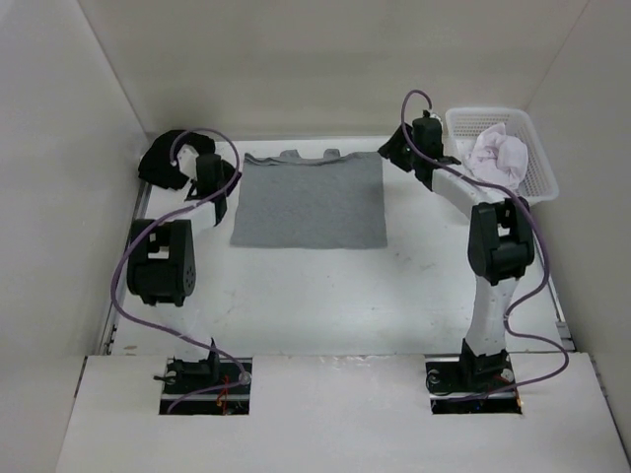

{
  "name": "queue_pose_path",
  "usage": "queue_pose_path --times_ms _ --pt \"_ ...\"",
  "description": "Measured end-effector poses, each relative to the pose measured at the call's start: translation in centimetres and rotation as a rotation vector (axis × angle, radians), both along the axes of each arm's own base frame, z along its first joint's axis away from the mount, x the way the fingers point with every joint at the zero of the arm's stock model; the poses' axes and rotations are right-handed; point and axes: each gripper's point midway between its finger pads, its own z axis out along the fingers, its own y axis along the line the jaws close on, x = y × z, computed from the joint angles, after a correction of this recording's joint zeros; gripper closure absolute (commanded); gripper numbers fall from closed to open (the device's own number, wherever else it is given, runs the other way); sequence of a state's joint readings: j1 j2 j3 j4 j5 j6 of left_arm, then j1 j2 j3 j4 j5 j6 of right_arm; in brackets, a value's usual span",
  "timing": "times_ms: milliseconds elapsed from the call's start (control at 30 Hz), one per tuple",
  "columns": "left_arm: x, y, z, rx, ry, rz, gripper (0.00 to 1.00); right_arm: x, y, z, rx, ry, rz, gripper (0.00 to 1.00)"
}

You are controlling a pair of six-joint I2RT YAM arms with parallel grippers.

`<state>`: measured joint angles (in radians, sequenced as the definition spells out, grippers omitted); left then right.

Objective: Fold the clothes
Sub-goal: Fold the tank top

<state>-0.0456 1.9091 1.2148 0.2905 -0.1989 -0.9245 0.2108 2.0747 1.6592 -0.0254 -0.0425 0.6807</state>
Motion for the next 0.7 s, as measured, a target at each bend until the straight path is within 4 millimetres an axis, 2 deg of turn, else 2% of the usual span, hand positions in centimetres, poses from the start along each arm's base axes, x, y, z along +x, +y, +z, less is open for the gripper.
queue_pose_path --times_ms 67,133,200,233,333,433,567,700 --pt "-3.6 0.2 -1.3 0.002 0.04 0.005 0.61 -1.6 -0.5 -1.2 -0.011 0.032 -0.007 0.54" --pt "-8.1 0.4 -1.4 0.002 0.047 0.019 0.61 -4.3 -0.9 -2.2 -0.025 0.063 -0.009 0.71" --pt "-12.1 0.0 -0.9 0.0 0.027 0.017 0.61 -7.8 -1.2 -2.7 -0.036 0.082 -0.008 0.94" --pt "-13.7 -0.2 -0.6 -0.005 0.009 0.012 0.61 -9.4 -1.2 -2.7 -0.037 0.081 -0.004 0.97" --pt "-16.8 -1.0 -1.2 -0.032 -0.007 -0.025 0.59 -13.9 -0.2 -2.2 -0.028 0.049 0.027 0.96" --pt "-18.9 -1.0 -4.3 -0.068 0.061 -0.049 0.58 -17.4 0.9 -2.2 -0.015 0.025 0.07 0.87" --pt "-20.8 -0.5 -7.8 -0.125 0.15 -0.058 0.6 -20.2 0.4 -3.4 -0.012 0.028 0.077 0.68" --pt "-21.1 0.0 -8.7 -0.168 0.164 -0.04 0.63 -22.4 -0.5 -5.8 -0.012 0.067 0.067 0.59"
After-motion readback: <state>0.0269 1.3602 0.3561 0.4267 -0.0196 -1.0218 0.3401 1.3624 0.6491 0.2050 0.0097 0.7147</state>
